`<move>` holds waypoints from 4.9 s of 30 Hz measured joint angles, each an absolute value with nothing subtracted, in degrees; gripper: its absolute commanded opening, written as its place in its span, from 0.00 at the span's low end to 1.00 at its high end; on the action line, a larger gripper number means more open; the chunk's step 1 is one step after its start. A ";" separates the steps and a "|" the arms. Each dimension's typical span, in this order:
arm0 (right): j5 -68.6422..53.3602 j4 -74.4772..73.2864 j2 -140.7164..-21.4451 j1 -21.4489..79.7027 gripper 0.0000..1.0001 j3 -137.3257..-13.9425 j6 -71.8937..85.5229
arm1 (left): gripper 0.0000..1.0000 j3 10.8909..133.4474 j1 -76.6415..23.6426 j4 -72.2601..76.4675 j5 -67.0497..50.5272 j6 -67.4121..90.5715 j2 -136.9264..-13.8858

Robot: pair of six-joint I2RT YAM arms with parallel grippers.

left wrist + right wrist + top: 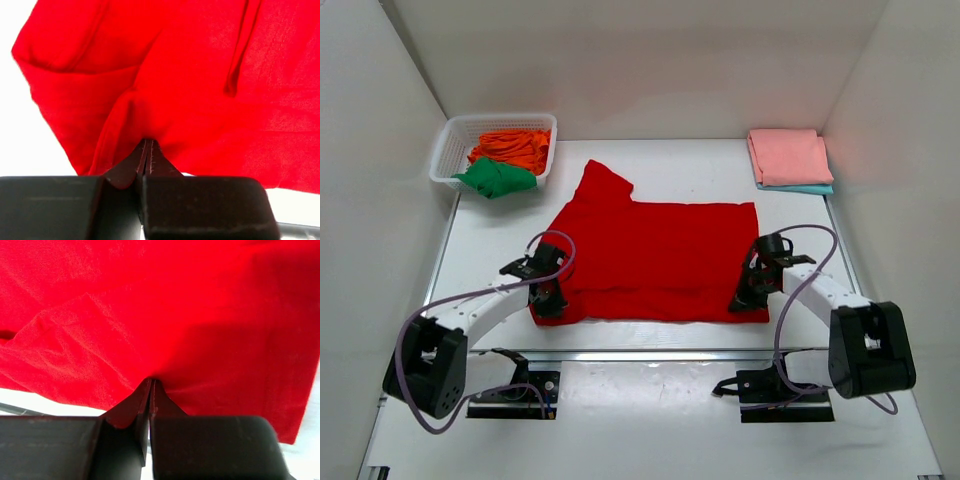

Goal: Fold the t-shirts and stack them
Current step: Fold the flattened tshirt in 1/3 of the way, then grap the side of the flattened tshirt furthest away from the robot with both arms, then fold the other side of the tshirt into a rectangle

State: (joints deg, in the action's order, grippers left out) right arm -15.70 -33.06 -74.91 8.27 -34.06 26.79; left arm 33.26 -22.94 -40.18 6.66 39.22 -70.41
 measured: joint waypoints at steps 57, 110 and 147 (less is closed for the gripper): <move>-2.37 -24.80 -111.68 2.09 0.31 -84.58 9.02 | 0.59 145.47 -11.49 -36.91 7.90 30.15 -156.18; 4.23 -28.01 -125.05 -0.75 0.35 -94.74 17.85 | 0.00 142.47 -9.85 -36.03 -5.61 31.75 -154.41; -16.16 -26.04 -94.56 -4.56 0.00 -64.66 11.77 | 0.00 67.44 -8.82 -30.37 -6.44 24.86 -89.93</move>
State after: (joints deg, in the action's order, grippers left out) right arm -16.16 -26.04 -94.56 -4.56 -64.66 11.77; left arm 67.44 -8.82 -30.37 -6.44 24.86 -89.93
